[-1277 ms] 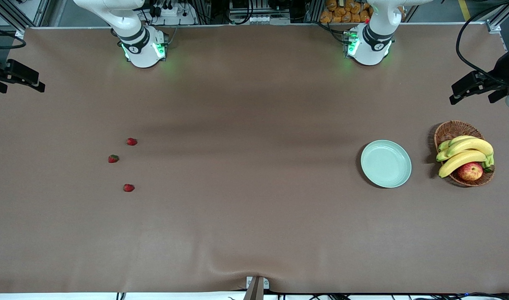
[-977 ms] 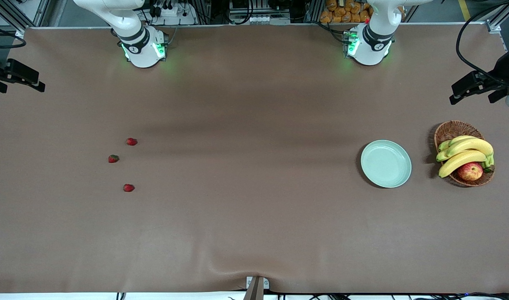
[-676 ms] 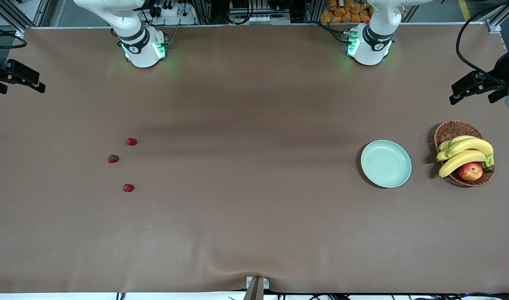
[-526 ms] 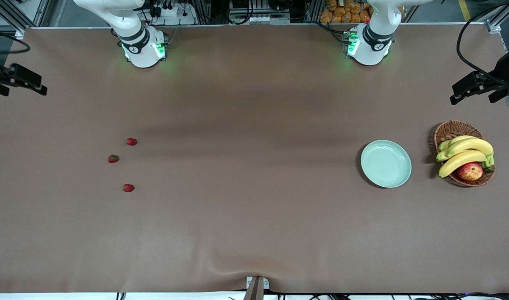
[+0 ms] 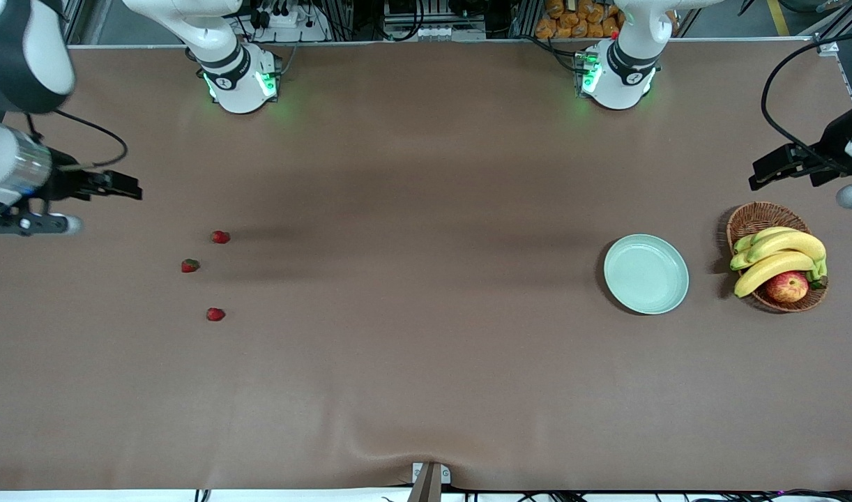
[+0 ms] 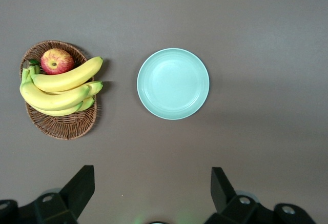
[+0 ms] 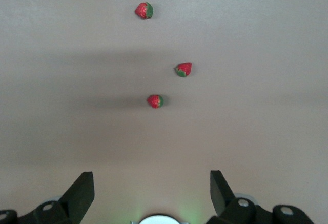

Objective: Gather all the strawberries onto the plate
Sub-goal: 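Reach the right gripper over the cluster of red strawberries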

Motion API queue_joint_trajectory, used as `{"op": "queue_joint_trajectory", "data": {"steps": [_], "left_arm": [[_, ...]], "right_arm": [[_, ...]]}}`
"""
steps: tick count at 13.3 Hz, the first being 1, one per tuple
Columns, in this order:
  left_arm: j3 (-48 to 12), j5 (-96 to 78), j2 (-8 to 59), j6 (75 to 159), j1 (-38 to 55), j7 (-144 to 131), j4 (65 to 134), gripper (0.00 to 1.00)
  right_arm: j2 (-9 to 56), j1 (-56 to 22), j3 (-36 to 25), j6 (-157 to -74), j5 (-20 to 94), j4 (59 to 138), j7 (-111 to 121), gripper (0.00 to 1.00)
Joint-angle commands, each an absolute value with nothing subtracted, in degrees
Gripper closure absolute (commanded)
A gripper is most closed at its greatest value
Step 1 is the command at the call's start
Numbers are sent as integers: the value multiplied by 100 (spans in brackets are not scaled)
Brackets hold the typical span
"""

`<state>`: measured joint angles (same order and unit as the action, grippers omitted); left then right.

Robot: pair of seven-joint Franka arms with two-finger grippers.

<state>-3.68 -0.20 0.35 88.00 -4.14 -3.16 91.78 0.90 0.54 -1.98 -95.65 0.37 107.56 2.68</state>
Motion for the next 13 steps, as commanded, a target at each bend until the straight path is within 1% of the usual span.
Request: {"op": "queue_joint_trajectory", "data": {"steps": [1, 2, 3, 7, 11, 13], "left_arm": [[-378, -53, 35, 8824, -439, -246, 9167, 0], [-378, -53, 35, 8824, -439, -246, 9176, 0], [-378, -53, 35, 8824, -439, -246, 9176, 0], [-387, -53, 35, 8833, -422, -255, 9176, 0], [-404, -62, 44, 8859, -413, -272, 9184, 0], [-404, -62, 44, 8859, -404, -272, 9185, 0]], "right_arm": [[114, 141, -97, -10805, -88, 11747, 193, 0], [201, 132, -97, -11219, -79, 12073, 193, 0], [341, 132, -88, -11459, -79, 12215, 193, 0], [1255, 114, -88, -12232, -70, 12374, 185, 0], [1704, 105, -88, -13322, -62, 12875, 185, 0], [1802, 106, -88, -13394, -62, 12981, 185, 0]]}}
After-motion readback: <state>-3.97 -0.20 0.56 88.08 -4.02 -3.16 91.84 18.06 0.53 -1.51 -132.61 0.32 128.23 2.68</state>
